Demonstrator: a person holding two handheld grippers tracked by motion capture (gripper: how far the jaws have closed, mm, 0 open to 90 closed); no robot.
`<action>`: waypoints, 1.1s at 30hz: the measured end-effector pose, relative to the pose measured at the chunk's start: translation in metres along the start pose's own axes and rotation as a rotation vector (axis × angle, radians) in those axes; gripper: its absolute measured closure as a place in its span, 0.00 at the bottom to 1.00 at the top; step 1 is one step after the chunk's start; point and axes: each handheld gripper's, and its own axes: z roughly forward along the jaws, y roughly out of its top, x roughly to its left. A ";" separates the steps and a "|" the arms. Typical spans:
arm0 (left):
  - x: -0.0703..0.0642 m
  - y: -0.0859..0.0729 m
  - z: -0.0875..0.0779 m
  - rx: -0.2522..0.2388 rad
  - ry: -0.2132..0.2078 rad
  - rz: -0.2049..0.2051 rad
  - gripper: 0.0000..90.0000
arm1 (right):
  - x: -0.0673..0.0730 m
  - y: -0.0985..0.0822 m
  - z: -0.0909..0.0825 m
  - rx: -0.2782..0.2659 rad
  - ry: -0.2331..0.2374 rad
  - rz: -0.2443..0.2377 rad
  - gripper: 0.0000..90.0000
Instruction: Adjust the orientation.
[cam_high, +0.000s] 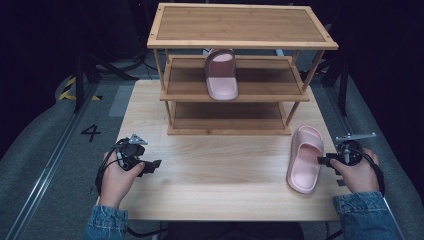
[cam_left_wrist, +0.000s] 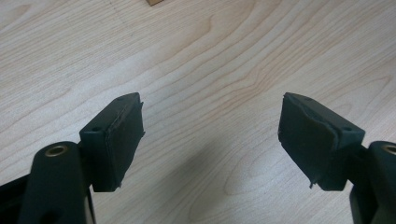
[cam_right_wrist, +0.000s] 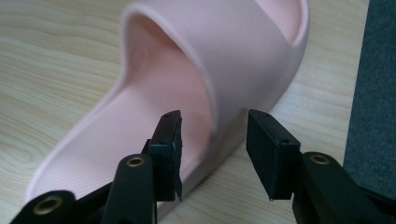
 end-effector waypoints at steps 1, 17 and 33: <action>0.000 0.000 0.001 -0.001 0.001 0.004 0.25 | -0.001 -0.001 0.003 0.007 0.002 0.000 0.64; -0.002 0.003 0.005 0.015 -0.013 0.014 0.25 | 0.004 -0.003 0.003 0.012 0.022 -0.014 0.86; -0.003 0.008 0.009 0.014 -0.022 0.026 0.25 | 0.017 -0.002 -0.012 0.025 0.095 -0.018 0.95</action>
